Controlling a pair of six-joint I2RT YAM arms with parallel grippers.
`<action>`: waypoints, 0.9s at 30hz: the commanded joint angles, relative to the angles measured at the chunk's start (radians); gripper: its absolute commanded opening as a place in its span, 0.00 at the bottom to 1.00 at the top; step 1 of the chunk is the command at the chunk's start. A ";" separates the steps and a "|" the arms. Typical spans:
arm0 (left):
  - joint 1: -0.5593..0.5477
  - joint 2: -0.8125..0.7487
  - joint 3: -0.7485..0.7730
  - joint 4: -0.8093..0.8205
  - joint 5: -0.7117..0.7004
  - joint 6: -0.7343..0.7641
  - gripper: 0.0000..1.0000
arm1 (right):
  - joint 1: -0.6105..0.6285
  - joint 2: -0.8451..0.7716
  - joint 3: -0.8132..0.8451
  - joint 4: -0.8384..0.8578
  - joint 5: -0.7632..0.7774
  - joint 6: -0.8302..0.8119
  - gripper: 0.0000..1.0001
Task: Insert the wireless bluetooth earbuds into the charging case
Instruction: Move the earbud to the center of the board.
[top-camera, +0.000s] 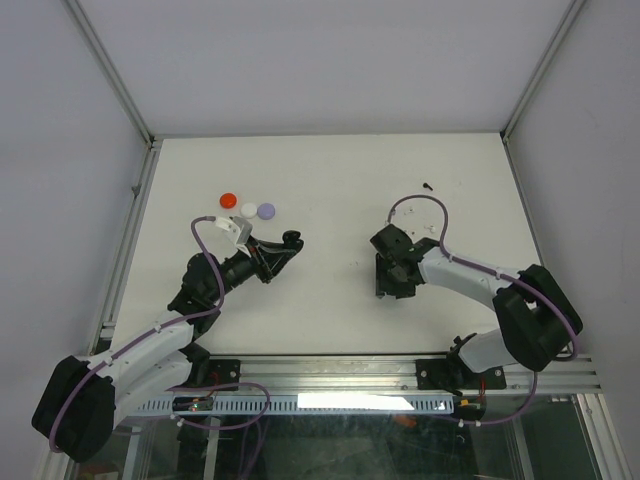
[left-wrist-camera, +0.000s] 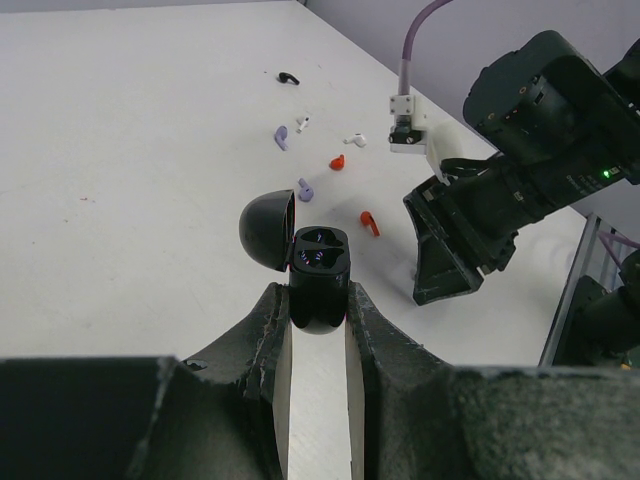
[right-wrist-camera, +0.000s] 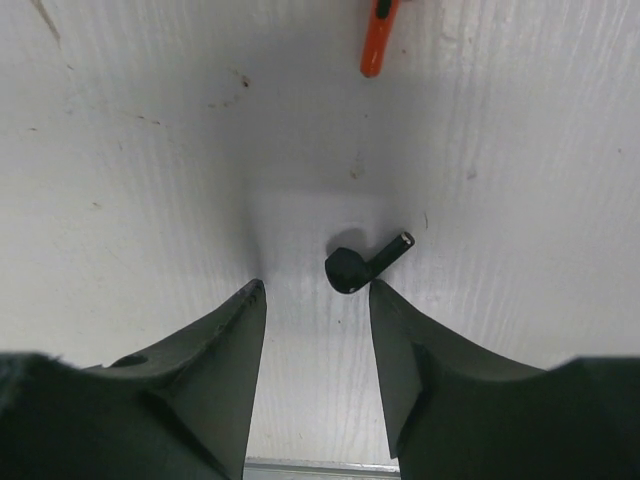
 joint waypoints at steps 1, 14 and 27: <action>0.000 -0.015 -0.004 0.061 0.008 -0.017 0.00 | -0.004 0.037 0.028 0.094 -0.013 -0.012 0.49; 0.000 -0.026 -0.006 0.060 -0.001 -0.022 0.00 | -0.001 0.053 0.168 0.072 -0.014 -0.137 0.47; 0.000 -0.020 -0.003 0.063 0.015 -0.013 0.00 | 0.016 0.141 0.258 0.013 -0.012 -0.339 0.55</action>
